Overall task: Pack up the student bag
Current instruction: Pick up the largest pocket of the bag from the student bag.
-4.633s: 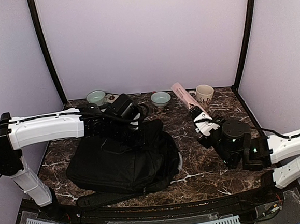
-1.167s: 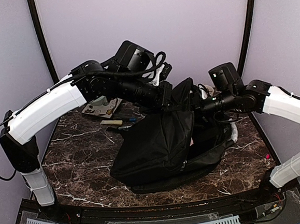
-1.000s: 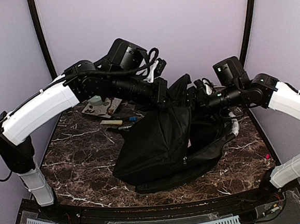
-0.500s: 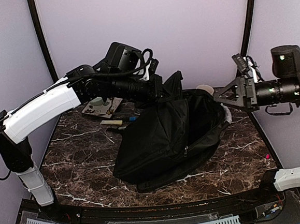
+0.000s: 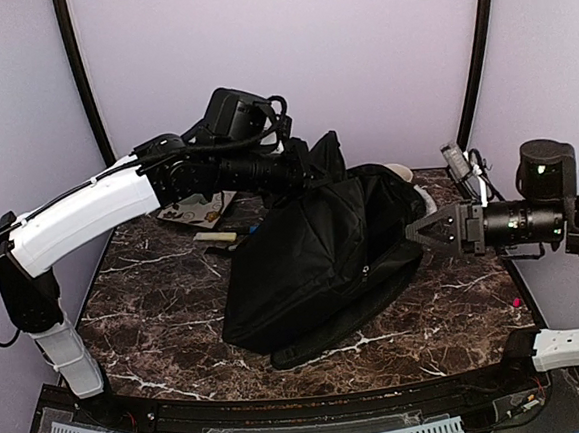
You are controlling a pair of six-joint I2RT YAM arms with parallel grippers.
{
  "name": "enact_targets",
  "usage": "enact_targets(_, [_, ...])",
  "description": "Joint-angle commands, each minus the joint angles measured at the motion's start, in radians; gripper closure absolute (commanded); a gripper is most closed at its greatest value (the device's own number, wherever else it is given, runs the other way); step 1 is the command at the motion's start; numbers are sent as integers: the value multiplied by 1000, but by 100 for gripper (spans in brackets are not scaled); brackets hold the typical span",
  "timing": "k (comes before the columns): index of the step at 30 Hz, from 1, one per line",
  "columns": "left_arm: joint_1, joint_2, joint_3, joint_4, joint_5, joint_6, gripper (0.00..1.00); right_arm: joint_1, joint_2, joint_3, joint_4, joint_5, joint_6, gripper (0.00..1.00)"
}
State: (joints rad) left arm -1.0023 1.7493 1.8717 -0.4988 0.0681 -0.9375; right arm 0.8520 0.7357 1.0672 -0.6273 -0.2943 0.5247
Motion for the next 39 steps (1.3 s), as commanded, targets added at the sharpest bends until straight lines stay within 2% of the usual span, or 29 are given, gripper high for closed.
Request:
enact_targets(1, [7,-124,-63,252,-160,-143,100,104,-57,-111,192,152,14,44])
enact_targets(7, [7,-150,-148,384,-224,-175,100,282,-25,-218,202,405,-36,60])
enact_targets(10, [8,-151,-169,418,-229,-174,100,337,-23,-296,288,510,-40,62])
enact_targets(13, [8,-151,-188,465,-218,-175,100,363,9,-342,374,551,-60,60])
enact_targets(21, [7,-154,-193,487,-220,-183,100,390,31,-449,576,687,-154,62])
enact_targets(29, [7,-155,-195,495,-203,-199,100,390,112,-457,646,742,-242,62])
enact_targets(39, [5,-154,-200,507,-160,-234,100,390,175,-457,689,801,-244,63])
